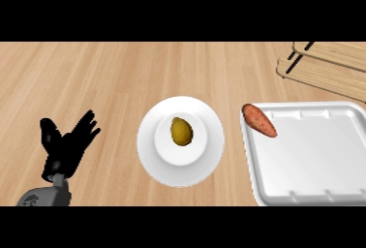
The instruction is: Pick the eggplant from the tray and place it in the tiered shelf
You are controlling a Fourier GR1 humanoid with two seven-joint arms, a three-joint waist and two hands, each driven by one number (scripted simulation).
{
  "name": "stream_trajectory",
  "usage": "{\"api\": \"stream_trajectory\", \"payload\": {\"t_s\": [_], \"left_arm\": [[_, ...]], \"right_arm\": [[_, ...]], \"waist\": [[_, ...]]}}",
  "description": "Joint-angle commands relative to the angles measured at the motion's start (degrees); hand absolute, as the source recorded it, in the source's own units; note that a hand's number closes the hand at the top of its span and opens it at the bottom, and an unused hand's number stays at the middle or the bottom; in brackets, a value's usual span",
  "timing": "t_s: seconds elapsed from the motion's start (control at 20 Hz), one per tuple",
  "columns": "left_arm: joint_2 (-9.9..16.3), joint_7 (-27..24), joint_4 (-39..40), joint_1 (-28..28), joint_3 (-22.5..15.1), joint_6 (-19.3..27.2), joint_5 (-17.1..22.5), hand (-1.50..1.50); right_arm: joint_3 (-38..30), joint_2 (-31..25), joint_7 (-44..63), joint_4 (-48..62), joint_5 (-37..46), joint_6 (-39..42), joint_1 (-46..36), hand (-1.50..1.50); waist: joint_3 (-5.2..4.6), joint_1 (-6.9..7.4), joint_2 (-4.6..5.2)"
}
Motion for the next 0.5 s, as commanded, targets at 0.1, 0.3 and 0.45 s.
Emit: {"api": "stream_trajectory", "payload": {"t_s": [0.1,0.3,0.45], "left_arm": [[0.3,0.7,1.9,-1.8,0.6,-0.8,0.6,0.00],[-1.8,-0.1,-1.0,2.1,-1.7,0.3,-0.9,0.00],[-2.7,-0.3,0.7,0.1,-1.6,1.2,-1.3,0.00]], "right_arm": [[-1.2,-2.2,-7.4,8.0,1.0,-3.5,-1.6,1.50],[-1.9,-2.2,-9.7,11.0,1.2,-5.4,-3.4,1.50],[-0.8,-0.6,-7.5,11.6,2.4,-5.6,-5.9,1.50]], "waist": [[-0.17,0.24,0.39],[-0.13,1.23,0.57],[-0.19,0.54,0.38]]}}
